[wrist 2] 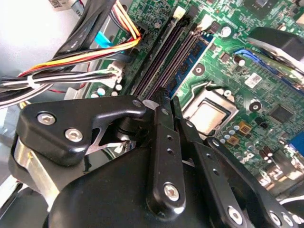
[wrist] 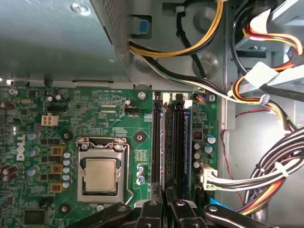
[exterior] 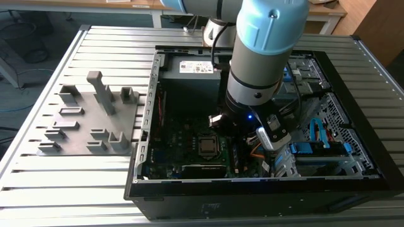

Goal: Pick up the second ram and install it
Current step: 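Insert the second ram into the second slot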

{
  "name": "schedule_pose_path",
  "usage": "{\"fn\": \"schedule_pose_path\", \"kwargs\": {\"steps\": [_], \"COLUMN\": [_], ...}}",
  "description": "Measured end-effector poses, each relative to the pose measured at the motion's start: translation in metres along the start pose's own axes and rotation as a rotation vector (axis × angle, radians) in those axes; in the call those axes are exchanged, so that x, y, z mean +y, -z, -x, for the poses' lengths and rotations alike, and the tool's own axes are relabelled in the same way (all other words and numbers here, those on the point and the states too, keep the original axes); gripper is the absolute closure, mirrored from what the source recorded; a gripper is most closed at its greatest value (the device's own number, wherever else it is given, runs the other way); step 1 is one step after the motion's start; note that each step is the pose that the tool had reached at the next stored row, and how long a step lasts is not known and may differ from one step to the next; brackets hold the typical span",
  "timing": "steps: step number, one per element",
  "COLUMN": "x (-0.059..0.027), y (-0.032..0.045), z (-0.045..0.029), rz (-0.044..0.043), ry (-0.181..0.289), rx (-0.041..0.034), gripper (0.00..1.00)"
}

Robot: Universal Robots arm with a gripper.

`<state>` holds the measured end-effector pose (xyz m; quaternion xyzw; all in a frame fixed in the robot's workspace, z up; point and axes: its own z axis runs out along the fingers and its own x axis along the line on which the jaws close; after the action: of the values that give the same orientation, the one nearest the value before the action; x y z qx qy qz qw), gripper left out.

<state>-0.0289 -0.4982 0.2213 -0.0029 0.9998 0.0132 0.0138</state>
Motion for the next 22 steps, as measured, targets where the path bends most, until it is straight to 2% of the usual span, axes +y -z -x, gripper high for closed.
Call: {"fn": "schedule_pose_path", "kwargs": {"steps": [6,12,17,20,22], "x": [-0.0002,-0.0005,-0.0003,0.0002,-0.0001], "y": [-0.0087,-0.0129,-0.0123,-0.0089,-0.0051], "z": [-0.0003,-0.0004,-0.0005,-0.0006,-0.0007], "rz": [0.0002,-0.0006,0.0001,0.0032,0.0002], "ry": [0.0,0.0,0.0,0.0,0.0], "rx": [0.0,0.0002,-0.0008,-0.0035,-0.0028], "gripper": [0.86,0.86,0.86,0.86,0.86]}}
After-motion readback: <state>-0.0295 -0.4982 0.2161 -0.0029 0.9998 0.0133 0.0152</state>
